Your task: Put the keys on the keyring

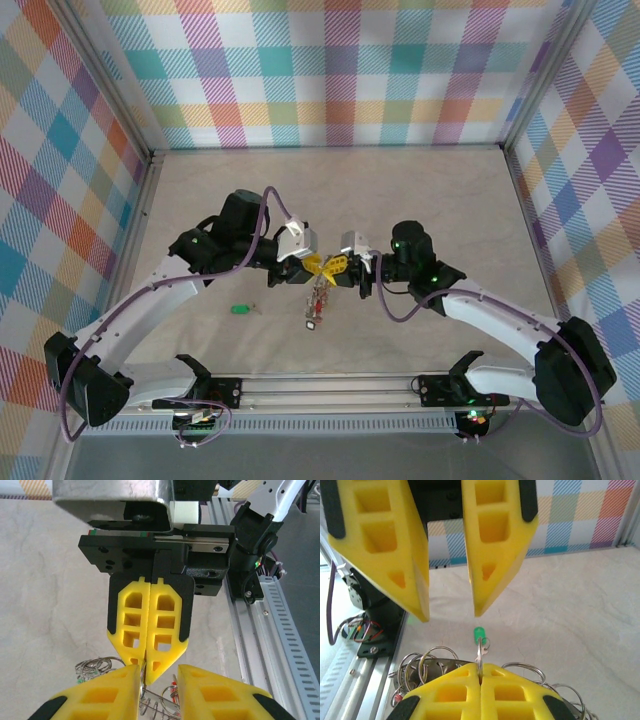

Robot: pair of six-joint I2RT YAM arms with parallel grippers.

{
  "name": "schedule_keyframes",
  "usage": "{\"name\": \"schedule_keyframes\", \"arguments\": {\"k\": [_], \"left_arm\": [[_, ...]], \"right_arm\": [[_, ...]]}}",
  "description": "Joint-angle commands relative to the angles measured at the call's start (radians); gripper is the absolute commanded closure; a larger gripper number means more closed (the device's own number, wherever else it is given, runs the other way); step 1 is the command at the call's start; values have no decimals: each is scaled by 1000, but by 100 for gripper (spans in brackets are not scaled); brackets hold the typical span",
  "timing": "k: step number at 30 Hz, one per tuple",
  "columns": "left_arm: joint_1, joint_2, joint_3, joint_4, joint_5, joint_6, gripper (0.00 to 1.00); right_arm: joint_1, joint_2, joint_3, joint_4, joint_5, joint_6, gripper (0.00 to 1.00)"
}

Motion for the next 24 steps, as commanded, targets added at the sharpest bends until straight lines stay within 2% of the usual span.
{"name": "schedule_keyframes", "arguments": {"k": [1,9,15,24], "left_arm": [[8,-32,-32,61,22,-40,73],[12,-40,-50,91,-5,-61,68],[12,-27,-40,97,-4,-59,71],[12,-7,-31,97,-36,-56,70]], "right_arm": [[-14,-42,-21,204,-31,78,100],[-23,-61,-60,290,-20,130,100],[-23,-40,-41,279,-71,121,100],[-23,-24,-11,234,-110,71,100]]}}
